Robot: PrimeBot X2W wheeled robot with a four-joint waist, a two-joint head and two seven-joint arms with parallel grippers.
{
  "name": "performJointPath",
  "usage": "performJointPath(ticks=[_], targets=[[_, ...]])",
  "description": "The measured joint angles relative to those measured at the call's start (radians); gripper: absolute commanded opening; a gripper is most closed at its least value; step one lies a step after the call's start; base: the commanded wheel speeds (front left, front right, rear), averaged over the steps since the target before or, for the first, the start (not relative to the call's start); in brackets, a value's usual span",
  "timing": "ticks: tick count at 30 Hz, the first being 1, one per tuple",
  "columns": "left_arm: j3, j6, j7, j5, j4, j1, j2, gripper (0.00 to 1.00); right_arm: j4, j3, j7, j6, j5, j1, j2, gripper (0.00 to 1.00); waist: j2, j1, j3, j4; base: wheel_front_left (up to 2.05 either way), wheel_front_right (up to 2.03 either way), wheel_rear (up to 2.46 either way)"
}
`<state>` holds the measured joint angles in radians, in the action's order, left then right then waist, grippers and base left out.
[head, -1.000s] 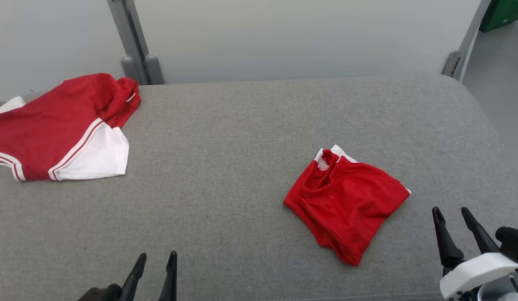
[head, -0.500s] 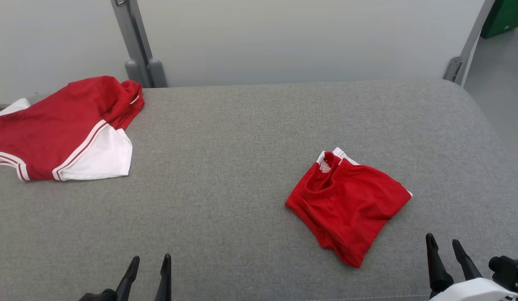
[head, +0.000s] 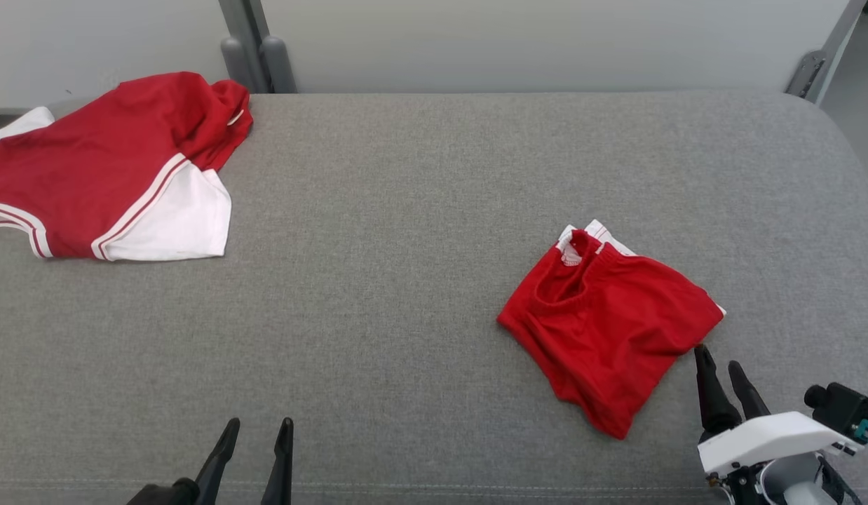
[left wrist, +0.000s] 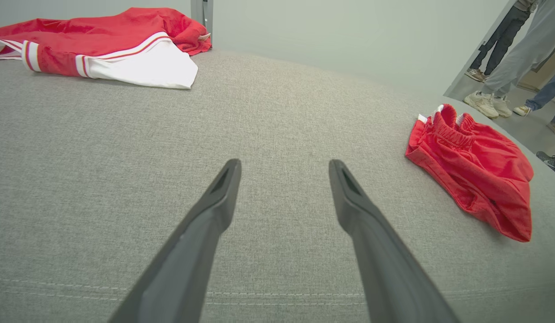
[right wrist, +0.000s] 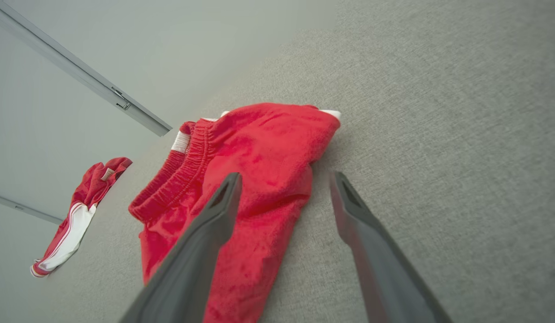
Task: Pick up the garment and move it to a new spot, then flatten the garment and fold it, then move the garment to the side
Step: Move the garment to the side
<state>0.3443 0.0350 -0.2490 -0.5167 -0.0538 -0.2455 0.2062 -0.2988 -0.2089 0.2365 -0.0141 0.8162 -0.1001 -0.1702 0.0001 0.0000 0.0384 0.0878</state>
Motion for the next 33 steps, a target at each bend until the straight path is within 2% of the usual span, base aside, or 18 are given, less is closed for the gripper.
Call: performJointPath(ticks=[7,15,30,31,32,33], targets=[[0.000,-0.010,0.000,0.001,-0.012,0.033,0.001,1.00,-0.064,0.016,-0.010,0.027,0.039,0.097,0.012,1.00,0.0000,0.0000,0.063,0.022,0.00,0.00,0.00],[-0.021,-0.010,0.000,0.001,-0.012,0.047,0.005,1.00,-0.157,0.013,-0.010,0.067,0.042,0.120,0.021,1.00,0.0000,0.0000,0.108,0.042,0.00,0.00,0.00],[-0.004,-0.026,0.000,0.003,-0.019,0.086,0.005,1.00,-0.246,0.036,-0.008,0.102,0.073,0.272,0.030,1.00,0.0000,0.0000,0.176,0.026,0.00,0.00,0.00],[-0.003,-0.026,0.000,0.003,-0.019,0.086,0.005,1.00,-0.252,0.039,-0.008,0.104,0.079,0.280,0.027,0.79,0.0000,0.0000,0.180,0.028,0.00,0.00,0.00],[-0.003,-0.026,0.000,0.003,-0.018,0.087,0.005,1.00,-0.257,0.043,-0.008,0.110,0.088,0.287,0.023,0.28,0.0000,0.0000,0.183,0.030,0.00,0.00,0.00],[-0.003,-0.026,0.000,0.003,-0.017,0.087,0.005,1.00,-0.261,0.044,-0.008,0.111,0.095,0.295,0.019,0.00,0.0000,0.0000,0.186,0.032,0.00,0.00,0.00]])
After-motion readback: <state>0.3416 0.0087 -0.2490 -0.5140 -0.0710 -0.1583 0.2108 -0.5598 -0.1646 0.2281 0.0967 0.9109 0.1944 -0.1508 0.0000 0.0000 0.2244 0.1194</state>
